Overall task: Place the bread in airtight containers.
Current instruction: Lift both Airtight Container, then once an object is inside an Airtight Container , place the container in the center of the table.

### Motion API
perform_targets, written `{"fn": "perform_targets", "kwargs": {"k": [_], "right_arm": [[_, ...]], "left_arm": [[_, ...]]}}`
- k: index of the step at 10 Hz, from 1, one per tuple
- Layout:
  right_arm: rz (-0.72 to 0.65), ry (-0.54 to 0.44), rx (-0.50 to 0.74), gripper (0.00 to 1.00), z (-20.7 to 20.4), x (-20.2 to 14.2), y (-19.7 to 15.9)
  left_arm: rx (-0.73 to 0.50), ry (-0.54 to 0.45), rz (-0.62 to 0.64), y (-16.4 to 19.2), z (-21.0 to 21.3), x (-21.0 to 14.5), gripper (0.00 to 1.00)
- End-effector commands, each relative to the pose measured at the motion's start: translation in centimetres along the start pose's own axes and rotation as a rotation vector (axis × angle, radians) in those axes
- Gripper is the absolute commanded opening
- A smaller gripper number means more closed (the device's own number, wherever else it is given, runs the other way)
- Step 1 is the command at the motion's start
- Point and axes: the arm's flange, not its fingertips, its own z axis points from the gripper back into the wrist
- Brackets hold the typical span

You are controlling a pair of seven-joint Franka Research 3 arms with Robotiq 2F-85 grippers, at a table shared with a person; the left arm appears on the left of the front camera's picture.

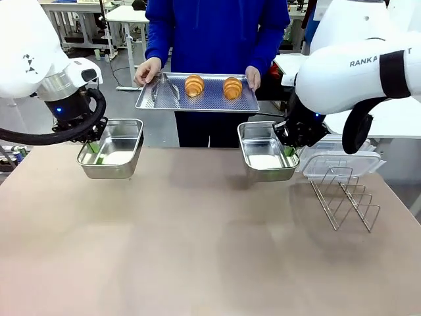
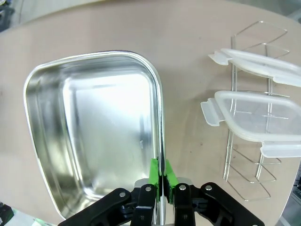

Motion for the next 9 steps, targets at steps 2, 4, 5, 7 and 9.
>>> {"fn": "perform_targets", "kwargs": {"k": [2, 4, 5, 7, 9], "right_arm": [[-0.014, -0.010, -0.012, 0.00, 0.20, 0.03, 0.17], [-0.014, -0.010, -0.012, 0.00, 0.20, 0.03, 0.17], [-0.014, -0.010, -0.012, 0.00, 0.20, 0.03, 0.17], [-0.014, -0.010, -0.012, 0.00, 0.20, 0.03, 0.17], [-0.014, -0.010, -0.012, 0.00, 0.20, 0.03, 0.17]], "left_arm": [[0.003, -0.009, -0.006, -0.03, 0.28, 0.05, 0.00], [0.003, -0.009, -0.006, -0.03, 0.28, 0.05, 0.00], [0.003, -0.009, -0.006, -0.03, 0.28, 0.05, 0.00], [0.003, -0.009, -0.006, -0.03, 0.28, 0.05, 0.00], [0.003, -0.009, -0.006, -0.03, 0.28, 0.05, 0.00]]}}
